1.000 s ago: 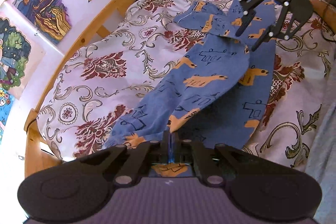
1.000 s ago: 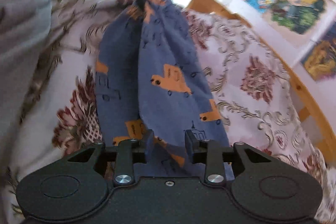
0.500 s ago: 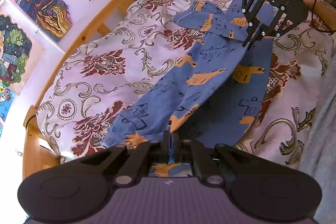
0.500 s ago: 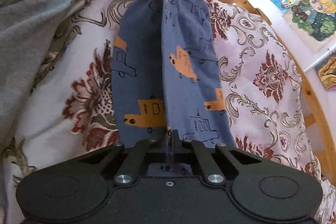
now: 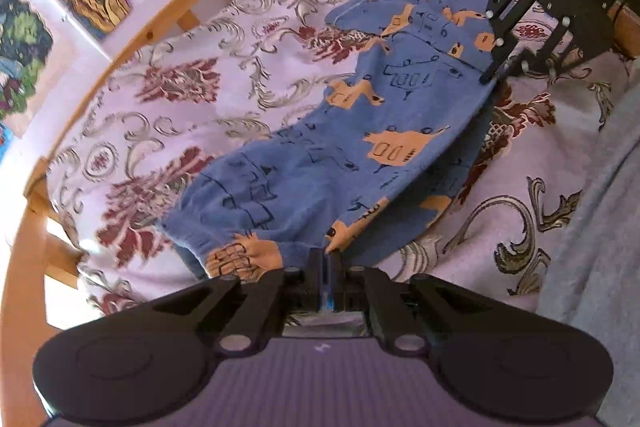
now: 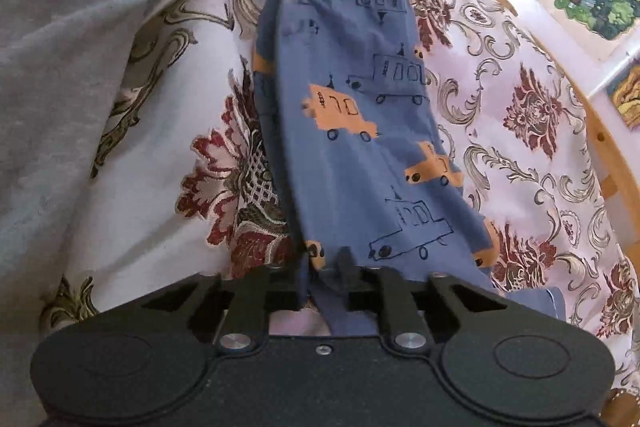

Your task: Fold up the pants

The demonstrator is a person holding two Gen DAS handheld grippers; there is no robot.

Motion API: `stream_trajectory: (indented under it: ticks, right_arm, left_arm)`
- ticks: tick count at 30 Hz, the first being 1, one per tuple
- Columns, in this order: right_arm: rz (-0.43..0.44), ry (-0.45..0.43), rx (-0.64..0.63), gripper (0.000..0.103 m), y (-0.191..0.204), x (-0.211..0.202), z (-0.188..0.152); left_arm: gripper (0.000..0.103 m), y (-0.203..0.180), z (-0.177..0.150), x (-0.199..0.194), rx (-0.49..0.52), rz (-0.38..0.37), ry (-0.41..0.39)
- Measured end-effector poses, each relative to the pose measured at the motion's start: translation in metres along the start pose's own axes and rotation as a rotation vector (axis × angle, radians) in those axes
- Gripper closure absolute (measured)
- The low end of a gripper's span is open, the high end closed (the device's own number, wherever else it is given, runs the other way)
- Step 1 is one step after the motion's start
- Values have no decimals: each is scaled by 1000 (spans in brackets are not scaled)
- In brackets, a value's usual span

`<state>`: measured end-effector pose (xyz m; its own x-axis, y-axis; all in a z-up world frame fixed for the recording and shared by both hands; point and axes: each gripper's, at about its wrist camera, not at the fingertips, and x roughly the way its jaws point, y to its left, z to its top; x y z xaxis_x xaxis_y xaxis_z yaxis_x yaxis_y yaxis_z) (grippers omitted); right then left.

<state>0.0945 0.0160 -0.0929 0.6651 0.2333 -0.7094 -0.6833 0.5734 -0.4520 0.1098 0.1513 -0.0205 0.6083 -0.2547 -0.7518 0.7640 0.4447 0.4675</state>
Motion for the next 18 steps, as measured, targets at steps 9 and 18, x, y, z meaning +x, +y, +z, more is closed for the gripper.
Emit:
stream_trajectory:
  ticks: [9,18]
  right_arm:
    - [-124,-146,229,1,-29,-72,-13]
    - [-338,-219,876,1,-131,-120,-73]
  left_arm:
    - [20,31,15,-50,-234,-79,-42]
    - [0,46,86,-50,-786,-166,-243]
